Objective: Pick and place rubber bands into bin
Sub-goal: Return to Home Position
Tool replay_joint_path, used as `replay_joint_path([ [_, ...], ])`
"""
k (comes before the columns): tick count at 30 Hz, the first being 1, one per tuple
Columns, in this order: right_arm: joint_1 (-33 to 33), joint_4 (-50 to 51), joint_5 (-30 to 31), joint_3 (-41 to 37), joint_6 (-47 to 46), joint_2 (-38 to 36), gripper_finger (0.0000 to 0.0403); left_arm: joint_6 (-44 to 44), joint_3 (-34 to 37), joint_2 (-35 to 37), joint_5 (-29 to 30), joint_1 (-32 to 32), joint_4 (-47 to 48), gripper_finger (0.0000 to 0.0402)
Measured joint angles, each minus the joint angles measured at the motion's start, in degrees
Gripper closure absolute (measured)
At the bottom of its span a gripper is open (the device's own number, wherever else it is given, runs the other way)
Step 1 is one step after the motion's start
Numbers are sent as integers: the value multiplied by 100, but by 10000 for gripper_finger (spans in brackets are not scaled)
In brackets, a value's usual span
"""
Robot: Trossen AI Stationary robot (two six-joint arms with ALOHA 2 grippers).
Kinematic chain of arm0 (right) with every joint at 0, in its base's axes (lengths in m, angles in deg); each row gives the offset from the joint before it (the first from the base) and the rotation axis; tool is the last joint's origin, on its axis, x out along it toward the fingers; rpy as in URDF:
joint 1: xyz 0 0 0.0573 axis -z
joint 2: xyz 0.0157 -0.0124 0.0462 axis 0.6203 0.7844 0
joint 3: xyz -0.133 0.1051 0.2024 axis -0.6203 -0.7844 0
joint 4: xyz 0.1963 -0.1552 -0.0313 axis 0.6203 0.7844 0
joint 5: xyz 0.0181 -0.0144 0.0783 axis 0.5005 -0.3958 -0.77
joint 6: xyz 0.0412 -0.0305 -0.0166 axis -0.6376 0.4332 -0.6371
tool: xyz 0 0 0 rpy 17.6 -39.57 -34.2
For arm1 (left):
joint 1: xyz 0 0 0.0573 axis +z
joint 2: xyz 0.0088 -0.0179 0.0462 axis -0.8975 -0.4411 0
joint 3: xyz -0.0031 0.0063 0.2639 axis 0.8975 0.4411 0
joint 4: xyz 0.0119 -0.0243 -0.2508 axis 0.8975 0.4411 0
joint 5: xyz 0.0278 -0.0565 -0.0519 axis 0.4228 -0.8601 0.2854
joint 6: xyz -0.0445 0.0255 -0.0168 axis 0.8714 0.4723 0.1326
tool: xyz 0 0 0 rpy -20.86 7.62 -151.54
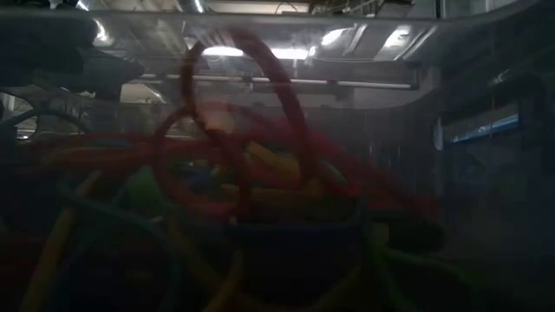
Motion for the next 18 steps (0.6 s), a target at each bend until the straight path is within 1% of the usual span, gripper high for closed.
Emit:
replay_joint_path([
  [2,0,-21,155,0,86,46,387,0,0,-1,0,1,0,400],
  [7,0,-33,176,0,149,44,373,0,0,0,0,1,-1,400],
  [18,0,-33,178,2,149,44,371,0,0,0,0,0,0,400],
])
